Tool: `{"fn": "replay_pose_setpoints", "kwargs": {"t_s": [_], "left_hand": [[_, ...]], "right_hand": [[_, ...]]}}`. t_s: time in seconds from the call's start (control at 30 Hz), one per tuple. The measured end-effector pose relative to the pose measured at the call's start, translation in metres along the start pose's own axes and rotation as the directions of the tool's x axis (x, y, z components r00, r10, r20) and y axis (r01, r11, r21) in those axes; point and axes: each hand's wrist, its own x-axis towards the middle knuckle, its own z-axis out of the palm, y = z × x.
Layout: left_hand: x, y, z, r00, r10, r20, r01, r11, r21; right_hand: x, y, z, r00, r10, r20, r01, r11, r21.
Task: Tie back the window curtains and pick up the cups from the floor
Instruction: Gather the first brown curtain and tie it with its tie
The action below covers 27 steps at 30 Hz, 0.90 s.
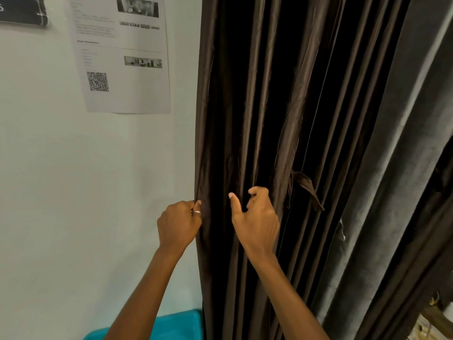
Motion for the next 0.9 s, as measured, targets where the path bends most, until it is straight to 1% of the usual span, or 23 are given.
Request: {"fn": "replay_pose_setpoints", "kwargs": {"t_s": [0.07,0.1,0.2,0.27,0.4,0.53,0.63,0.7,0.83,0.9], "left_hand": [[0.000,-0.003,-0.001,1.000,0.007,0.000,-0.007,1.000,0.001],[0.001,-0.004,-0.003,1.000,0.009,0.000,-0.009,1.000,0.002],[0.002,-0.011,-0.008,1.000,0.000,-0.006,0.000,1.000,0.001],[0.003,-0.019,-0.013,1.000,-0.007,-0.027,0.007,1.000,-0.004],[0.008,-0.040,-0.026,0.994,-0.050,-0.093,0.051,0.999,0.009],[0.012,-0.044,-0.031,0.996,-0.066,-0.062,0.068,0.997,0.034],[0.008,-0.036,-0.026,0.995,-0.082,-0.064,0.083,0.996,0.014],[0.005,-0.030,-0.023,0.995,-0.081,-0.064,0.081,0.997,-0.003],[-0.002,-0.012,-0.017,0.999,-0.051,-0.017,0.051,0.999,-0.003],[-0.005,-0.002,-0.012,0.999,-0.037,0.001,0.037,0.999,-0.009]], "right_hand": [[0.010,0.002,-0.001,0.997,0.045,0.064,-0.040,0.997,-0.064],[0.013,0.004,0.001,0.995,0.036,0.096,-0.027,0.995,-0.097],[0.019,0.017,0.006,0.984,-0.050,0.169,0.076,0.985,-0.152],[0.025,0.027,0.005,0.984,-0.042,0.173,0.073,0.982,-0.174],[0.046,0.053,-0.006,0.985,0.050,0.165,-0.012,0.974,-0.224],[0.058,0.068,-0.015,0.984,0.040,0.173,0.002,0.973,-0.233],[0.050,0.070,-0.014,0.987,0.032,0.157,-0.004,0.985,-0.174],[0.039,0.067,-0.012,0.988,-0.003,0.155,0.020,0.994,-0.105],[0.015,0.055,-0.005,0.982,-0.100,0.160,0.093,0.994,0.053],[0.004,0.051,0.001,0.976,-0.121,0.182,0.105,0.990,0.095]]}}
